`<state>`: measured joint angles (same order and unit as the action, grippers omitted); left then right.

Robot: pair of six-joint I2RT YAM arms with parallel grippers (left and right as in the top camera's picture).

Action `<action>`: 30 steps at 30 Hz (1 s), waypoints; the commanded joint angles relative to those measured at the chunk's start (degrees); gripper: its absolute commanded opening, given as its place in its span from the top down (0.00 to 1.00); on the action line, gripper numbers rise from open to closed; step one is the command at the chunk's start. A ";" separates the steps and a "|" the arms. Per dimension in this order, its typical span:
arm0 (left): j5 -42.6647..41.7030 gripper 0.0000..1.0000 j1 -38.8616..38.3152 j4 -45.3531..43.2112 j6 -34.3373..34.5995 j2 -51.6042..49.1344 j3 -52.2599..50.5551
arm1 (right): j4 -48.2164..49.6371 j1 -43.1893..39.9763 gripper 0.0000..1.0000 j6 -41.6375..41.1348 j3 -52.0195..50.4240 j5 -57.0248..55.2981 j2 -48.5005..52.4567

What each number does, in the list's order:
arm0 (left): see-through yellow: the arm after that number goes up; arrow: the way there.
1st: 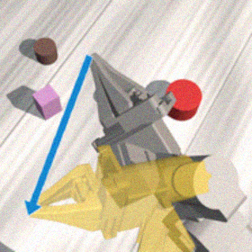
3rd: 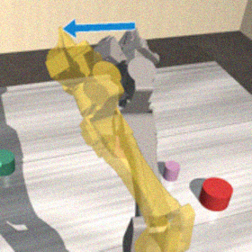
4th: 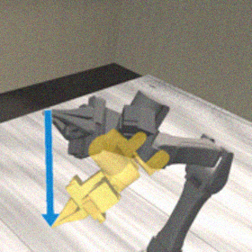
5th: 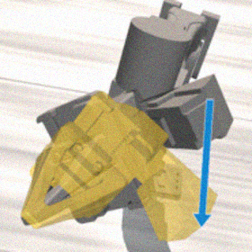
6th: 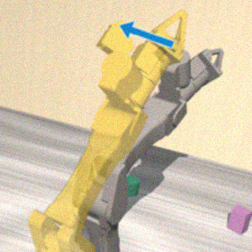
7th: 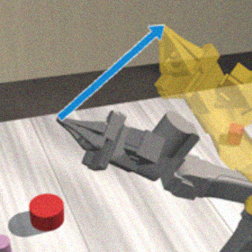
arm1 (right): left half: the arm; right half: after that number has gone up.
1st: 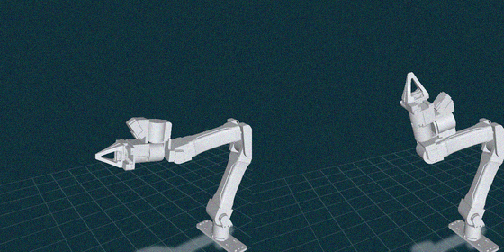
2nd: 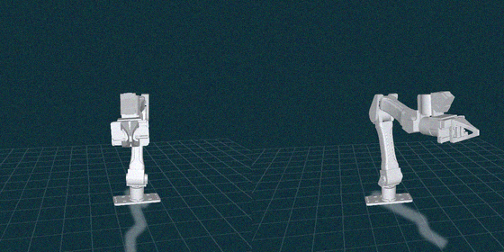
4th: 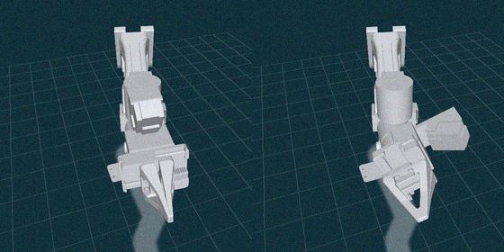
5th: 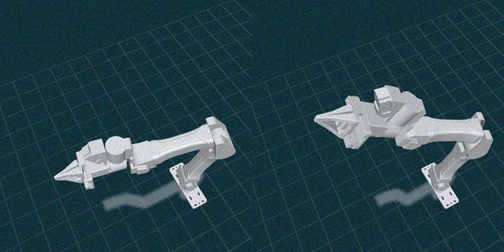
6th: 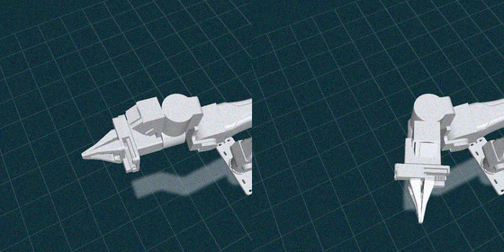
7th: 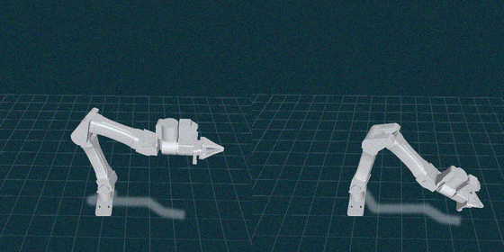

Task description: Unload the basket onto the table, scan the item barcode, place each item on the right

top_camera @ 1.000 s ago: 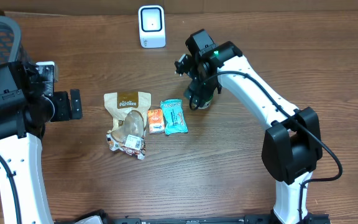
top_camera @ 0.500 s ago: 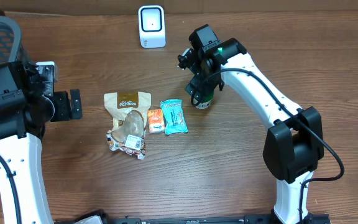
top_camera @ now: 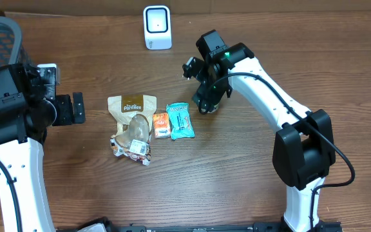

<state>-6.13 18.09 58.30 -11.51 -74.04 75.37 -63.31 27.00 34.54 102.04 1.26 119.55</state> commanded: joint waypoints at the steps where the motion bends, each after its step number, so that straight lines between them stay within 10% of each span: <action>1: 0.20 0.00 -0.02 -0.02 0.85 0.11 0.63 | 1.22 -0.17 0.09 7.50 -1.70 1.40 0.13; 30: 0.20 0.00 -0.02 -0.02 0.85 0.11 0.63 | 6.25 -2.67 0.16 7.91 -4.59 4.85 0.39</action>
<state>-6.13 18.09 58.30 -11.51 -74.04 75.37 -57.71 24.69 42.24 97.71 5.23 119.63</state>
